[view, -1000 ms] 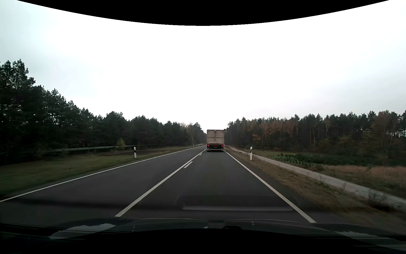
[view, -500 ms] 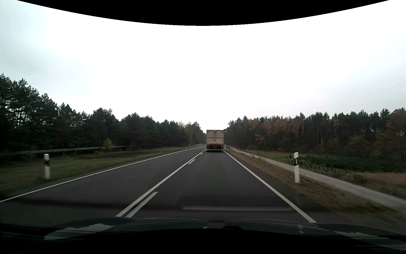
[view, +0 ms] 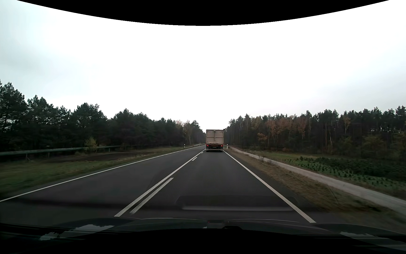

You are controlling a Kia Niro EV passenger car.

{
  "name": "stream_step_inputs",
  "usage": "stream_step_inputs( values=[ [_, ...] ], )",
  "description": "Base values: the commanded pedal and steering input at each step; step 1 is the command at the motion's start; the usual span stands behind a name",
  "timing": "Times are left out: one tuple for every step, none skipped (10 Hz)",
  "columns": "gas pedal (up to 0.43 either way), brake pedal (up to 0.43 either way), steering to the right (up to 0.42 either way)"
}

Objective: Follow the waypoints while adhering to traffic rules and regulations

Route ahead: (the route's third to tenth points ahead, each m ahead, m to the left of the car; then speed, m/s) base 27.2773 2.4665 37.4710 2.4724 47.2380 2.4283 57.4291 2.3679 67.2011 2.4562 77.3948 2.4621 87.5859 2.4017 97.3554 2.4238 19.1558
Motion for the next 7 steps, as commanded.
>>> stream_step_inputs(
  values=[
    [0.169,0.000,0.002],
    [0.169,0.000,0.002],
    [0.169,0.000,0.001],
    [0.169,0.000,0.001],
    [0.169,0.000,0.001],
    [0.169,0.000,0.001],
    [0.169,0.000,0.001]
  ],
)
